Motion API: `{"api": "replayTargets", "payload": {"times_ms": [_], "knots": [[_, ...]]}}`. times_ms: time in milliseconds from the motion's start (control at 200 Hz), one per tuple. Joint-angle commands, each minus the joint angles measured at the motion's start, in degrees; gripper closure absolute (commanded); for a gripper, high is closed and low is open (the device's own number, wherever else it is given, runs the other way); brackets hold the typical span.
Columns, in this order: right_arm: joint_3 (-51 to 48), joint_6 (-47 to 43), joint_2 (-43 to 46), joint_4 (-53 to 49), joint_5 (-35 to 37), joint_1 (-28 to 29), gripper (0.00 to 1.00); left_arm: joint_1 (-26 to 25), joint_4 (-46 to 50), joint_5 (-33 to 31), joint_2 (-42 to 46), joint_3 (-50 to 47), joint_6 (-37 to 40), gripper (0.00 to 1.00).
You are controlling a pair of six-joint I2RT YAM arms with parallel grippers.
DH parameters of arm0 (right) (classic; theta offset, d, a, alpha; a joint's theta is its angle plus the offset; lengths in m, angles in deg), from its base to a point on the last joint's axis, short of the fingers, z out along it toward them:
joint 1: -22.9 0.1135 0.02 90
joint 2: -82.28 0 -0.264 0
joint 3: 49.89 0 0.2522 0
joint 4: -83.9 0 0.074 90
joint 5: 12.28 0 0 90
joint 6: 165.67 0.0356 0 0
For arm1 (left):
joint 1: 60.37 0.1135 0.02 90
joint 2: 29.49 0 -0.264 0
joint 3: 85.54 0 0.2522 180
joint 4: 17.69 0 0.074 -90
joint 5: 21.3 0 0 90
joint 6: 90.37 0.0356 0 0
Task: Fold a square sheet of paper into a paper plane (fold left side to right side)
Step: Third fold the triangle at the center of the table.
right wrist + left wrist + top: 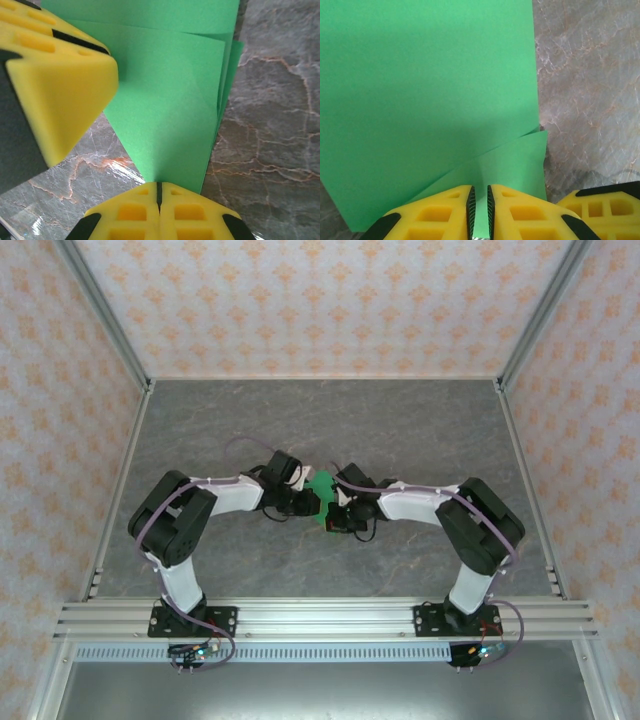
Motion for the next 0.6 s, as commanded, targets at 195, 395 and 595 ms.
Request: {"api": "replayTargets", "payload": {"times_ms": [195, 395, 595], "knots": [[-3.31, 5.39, 5.2, 0.53, 2.17, 0.1, 1.0, 0.27, 1.56, -3.84, -0.73, -1.34, 0.75, 0.81], [-1.88, 10.87, 3.71, 8.57, 0.67, 2.34, 1.0, 0.27, 1.27, -3.84, -0.71, -1.76, 0.49, 0.81], [-0.28, 13.65, 0.17, 11.74, 3.95, 3.36, 1.0, 0.21, 1.14, -3.89, -0.7, -1.86, 0.34, 0.81]]}}
